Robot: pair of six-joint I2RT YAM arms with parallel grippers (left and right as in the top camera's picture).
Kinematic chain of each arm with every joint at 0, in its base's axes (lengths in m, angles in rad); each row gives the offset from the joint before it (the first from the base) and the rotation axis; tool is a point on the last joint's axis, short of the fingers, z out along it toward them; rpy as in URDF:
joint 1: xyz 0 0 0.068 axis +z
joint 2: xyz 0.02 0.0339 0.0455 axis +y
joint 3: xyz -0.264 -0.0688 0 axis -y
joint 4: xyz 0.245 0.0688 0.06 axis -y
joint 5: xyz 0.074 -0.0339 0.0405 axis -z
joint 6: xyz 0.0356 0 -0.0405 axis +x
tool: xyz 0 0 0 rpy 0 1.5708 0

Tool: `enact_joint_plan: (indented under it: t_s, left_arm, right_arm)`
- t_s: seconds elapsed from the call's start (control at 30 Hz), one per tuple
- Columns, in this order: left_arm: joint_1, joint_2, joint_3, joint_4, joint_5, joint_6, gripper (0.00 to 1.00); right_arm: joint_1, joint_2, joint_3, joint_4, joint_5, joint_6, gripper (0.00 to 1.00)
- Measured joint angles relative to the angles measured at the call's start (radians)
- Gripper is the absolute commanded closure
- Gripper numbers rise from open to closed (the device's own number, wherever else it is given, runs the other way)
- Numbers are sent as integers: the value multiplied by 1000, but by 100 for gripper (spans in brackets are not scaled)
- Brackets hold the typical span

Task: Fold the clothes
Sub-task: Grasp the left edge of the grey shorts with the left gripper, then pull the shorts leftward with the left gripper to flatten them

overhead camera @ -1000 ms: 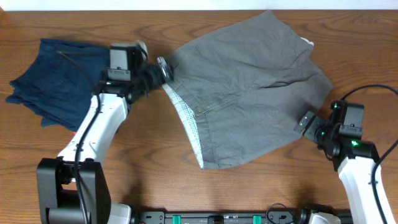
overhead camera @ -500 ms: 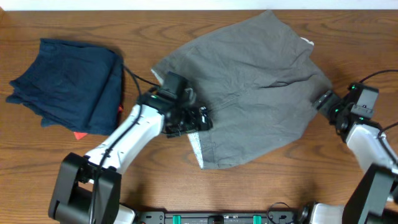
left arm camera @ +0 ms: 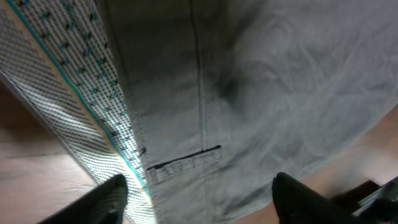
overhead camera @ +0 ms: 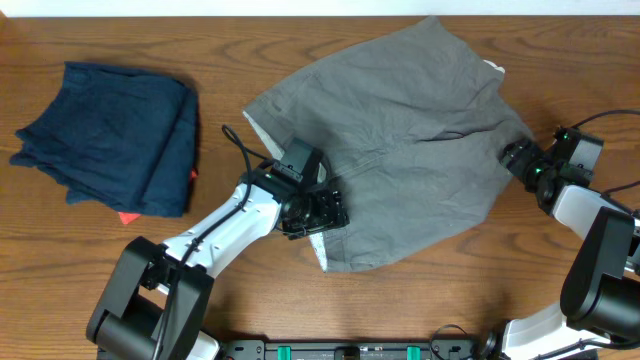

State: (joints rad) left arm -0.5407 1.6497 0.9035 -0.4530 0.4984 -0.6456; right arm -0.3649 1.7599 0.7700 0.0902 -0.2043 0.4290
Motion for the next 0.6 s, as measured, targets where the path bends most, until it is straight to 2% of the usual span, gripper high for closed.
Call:
enact_joint_plan:
  t_s: [0.07,0.3,0.37,0.4,0.47,0.6]
  left_arm:
    - [-14,0,-13,26,0,-21,44]
    - [-74,0,-23,50,1,-55,46]
    - [-79,0,-23,49,0,-58,46]
    - [-79,0,-23,46,-4,-59,44]
    - [-75,0,-23,35,-20,-58,34]
    - [-37,0,-23,31,-56,-64,33]
  right_arm:
    - [-5,1,0,0,-3,-2,34]
    - [-9,6,0,-2,-6,3,46]
    - [-9,7,0,-3,-6,5,46]
    - [-9,8,0,-3,-6,5,44]
    - [-9,8,0,-4,-7,8,38]
    - [-9,8,2,-6,-13,4,37]
